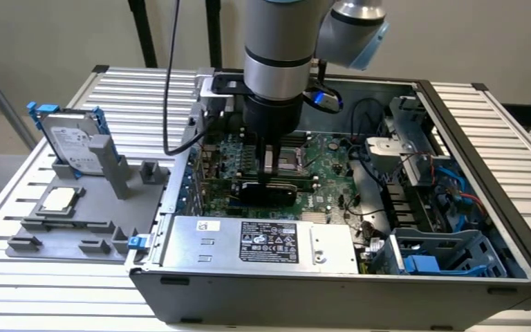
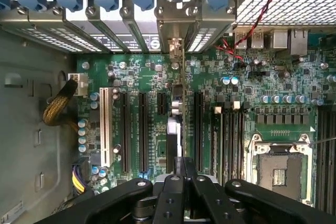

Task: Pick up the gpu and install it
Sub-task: 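Press down on the gpu until it lock into place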

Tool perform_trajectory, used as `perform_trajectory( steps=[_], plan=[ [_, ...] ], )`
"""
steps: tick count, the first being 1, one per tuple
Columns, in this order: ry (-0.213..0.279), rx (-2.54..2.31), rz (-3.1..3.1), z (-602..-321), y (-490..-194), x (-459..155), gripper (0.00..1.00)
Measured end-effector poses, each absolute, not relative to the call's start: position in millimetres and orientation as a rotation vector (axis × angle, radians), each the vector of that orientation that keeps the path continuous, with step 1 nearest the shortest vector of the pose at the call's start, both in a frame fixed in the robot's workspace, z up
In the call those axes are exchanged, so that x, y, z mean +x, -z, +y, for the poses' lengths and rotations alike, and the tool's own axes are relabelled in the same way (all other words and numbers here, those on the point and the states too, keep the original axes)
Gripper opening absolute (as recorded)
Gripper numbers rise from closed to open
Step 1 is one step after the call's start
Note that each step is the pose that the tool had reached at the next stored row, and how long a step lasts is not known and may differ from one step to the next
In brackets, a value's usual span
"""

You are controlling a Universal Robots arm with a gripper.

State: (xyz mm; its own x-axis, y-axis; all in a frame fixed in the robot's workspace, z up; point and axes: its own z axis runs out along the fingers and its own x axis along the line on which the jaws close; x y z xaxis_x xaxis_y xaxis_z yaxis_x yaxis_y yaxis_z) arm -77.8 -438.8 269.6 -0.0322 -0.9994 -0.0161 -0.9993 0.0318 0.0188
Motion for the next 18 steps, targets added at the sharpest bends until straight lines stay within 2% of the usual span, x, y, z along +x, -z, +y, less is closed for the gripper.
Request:
perform_trajectory(
  steps=[11,18],
  plan=[
    [0.041,2.183,-2.254,-437.2,-264.7,-76.1,0.11],
    [0.047,2.180,-2.251,-437.4,-292.9,-76.2,0.11]
  ],
)
